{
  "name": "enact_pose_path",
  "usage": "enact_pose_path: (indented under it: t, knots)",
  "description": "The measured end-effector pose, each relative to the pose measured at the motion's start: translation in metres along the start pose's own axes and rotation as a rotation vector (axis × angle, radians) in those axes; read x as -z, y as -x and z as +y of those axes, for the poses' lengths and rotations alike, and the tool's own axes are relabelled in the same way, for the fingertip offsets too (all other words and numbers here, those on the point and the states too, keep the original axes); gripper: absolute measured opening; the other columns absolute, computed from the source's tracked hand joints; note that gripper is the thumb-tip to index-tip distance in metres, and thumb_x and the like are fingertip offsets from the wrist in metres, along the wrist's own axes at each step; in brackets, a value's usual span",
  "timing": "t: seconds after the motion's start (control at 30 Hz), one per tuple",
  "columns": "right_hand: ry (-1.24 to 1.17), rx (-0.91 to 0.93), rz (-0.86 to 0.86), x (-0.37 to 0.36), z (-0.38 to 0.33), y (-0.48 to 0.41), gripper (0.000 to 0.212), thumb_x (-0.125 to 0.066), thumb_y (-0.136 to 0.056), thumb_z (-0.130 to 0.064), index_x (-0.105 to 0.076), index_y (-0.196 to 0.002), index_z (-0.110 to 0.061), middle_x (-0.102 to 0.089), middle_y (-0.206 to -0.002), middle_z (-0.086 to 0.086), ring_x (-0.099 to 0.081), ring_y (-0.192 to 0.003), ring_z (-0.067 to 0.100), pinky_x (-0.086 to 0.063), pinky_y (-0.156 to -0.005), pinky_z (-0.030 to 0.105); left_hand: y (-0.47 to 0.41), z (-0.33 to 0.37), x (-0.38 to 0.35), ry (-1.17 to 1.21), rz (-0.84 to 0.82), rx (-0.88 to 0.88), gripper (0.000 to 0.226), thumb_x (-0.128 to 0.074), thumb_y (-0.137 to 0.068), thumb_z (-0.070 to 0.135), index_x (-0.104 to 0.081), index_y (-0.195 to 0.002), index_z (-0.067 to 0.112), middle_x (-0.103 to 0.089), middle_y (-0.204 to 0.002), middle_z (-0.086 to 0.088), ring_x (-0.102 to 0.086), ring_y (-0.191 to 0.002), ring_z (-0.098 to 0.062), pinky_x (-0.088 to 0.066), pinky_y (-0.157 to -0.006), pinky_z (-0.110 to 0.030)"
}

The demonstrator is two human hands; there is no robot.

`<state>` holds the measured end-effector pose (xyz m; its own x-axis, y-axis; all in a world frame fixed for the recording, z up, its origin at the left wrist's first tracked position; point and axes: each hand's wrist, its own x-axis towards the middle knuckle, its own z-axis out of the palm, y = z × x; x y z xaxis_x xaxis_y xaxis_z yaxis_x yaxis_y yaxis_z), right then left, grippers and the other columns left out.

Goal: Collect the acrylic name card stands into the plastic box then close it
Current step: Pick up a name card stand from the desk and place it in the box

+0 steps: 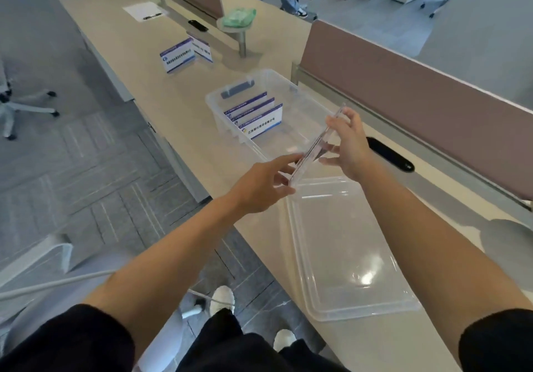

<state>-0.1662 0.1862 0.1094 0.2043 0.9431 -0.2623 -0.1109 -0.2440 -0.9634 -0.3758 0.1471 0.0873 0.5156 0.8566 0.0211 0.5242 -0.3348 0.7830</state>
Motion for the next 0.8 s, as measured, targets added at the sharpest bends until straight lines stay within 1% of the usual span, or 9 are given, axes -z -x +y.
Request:
enact_pose_path:
  t: [0.1,0.2,0.27,0.4,0.47,0.5,0.6,0.7,0.8]
  knots:
    - [-0.011,-0.029,0.024,-0.029,-0.001,-0.025,0.046,-0.063,-0.094,-0.039,-0.041,-0.134,-0.036,-0.055,-0.119,-0.016,-0.062,-0.105,0.033,-0.056,-0.085,0.056,-0.016,-0.026,0.028,0.032,-0.032,-0.071,0.071,-0.071,-0.088,0.013,-0.039,-0.146,0.037,-0.062,-0.127,0.009,-0.068,-0.095,-0.005,-0.048,-0.080,-0.005]
    - [-0.002,-0.047,0.045,-0.061,-0.005,-0.046,0.045,-0.062,-0.095,-0.039,-0.040,-0.134,-0.039,-0.052,-0.116,-0.019,-0.059,-0.105,0.033,-0.053,-0.091,0.058,-0.034,-0.050,0.059,0.057,-0.098,-0.167,0.066,-0.072,-0.085,0.006,-0.047,-0.140,0.035,-0.052,-0.132,0.019,-0.062,-0.090,0.011,-0.045,-0.080,-0.003]
    - [0.002,-0.062,0.059,-0.082,-0.010,-0.060,0.044,-0.061,-0.095,-0.041,-0.039,-0.133,-0.041,-0.051,-0.116,-0.019,-0.058,-0.105,0.033,-0.052,-0.092,0.060,-0.047,-0.069,0.082,0.071,-0.126,-0.201,0.068,-0.073,-0.084,0.005,-0.047,-0.138,0.037,-0.053,-0.130,0.019,-0.061,-0.088,0.015,-0.046,-0.083,-0.004]
    - [0.021,-0.103,0.089,-0.118,-0.013,-0.078,0.049,-0.063,-0.092,-0.047,-0.038,-0.134,-0.042,-0.048,-0.128,-0.015,-0.056,-0.113,0.038,-0.054,-0.088,0.058,-0.068,-0.106,0.118,0.117,-0.197,-0.220,0.073,-0.074,-0.083,0.003,-0.046,-0.133,0.048,-0.057,-0.120,0.027,-0.064,-0.098,0.005,-0.052,-0.095,-0.021]
    - [0.004,-0.124,0.113,-0.129,-0.015,-0.090,0.059,-0.066,-0.087,-0.050,-0.037,-0.137,-0.040,-0.044,-0.137,-0.010,-0.055,-0.115,0.040,-0.056,-0.086,0.057,-0.080,-0.120,0.129,0.133,-0.215,-0.217,0.074,-0.073,-0.083,0.005,-0.046,-0.132,0.053,-0.064,-0.120,0.018,-0.066,-0.102,-0.005,-0.052,-0.096,-0.029]
    - [-0.004,-0.125,0.121,-0.134,-0.016,-0.097,0.060,-0.066,-0.087,-0.048,-0.036,-0.138,-0.040,-0.044,-0.135,-0.011,-0.054,-0.116,0.039,-0.055,-0.087,0.057,-0.087,-0.126,0.134,0.132,-0.218,-0.215,0.073,-0.074,-0.083,0.006,-0.046,-0.132,0.053,-0.065,-0.121,0.013,-0.066,-0.103,-0.007,-0.052,-0.097,-0.030]
    - [-0.047,-0.120,0.158,-0.143,-0.018,-0.126,0.054,-0.063,-0.093,-0.043,-0.035,-0.139,-0.042,-0.045,-0.120,-0.020,-0.053,-0.114,0.036,-0.053,-0.090,0.057,-0.115,-0.143,0.147,0.100,-0.238,-0.234,0.072,-0.074,-0.083,0.007,-0.048,-0.132,0.053,-0.063,-0.124,0.016,-0.064,-0.105,-0.003,-0.050,-0.099,-0.027]
    - [-0.082,-0.127,0.163,-0.148,-0.014,-0.156,0.054,-0.062,-0.092,-0.046,-0.035,-0.138,-0.043,-0.045,-0.121,-0.022,-0.053,-0.112,0.034,-0.054,-0.082,0.051,-0.149,-0.159,0.158,0.038,-0.259,-0.229,0.070,-0.074,-0.085,0.011,-0.046,-0.133,0.053,-0.063,-0.127,0.013,-0.061,-0.106,0.001,-0.049,-0.099,-0.024]
    - [-0.104,-0.105,0.183,-0.146,-0.009,-0.194,0.063,-0.065,-0.091,-0.046,-0.030,-0.143,-0.043,-0.046,-0.122,-0.025,-0.054,-0.115,0.033,-0.054,-0.082,0.049,-0.184,-0.170,0.166,-0.021,-0.292,-0.226,0.068,-0.069,-0.089,0.014,-0.041,-0.140,0.048,-0.062,-0.129,0.009,-0.059,-0.108,-0.002,-0.047,-0.097,-0.021]
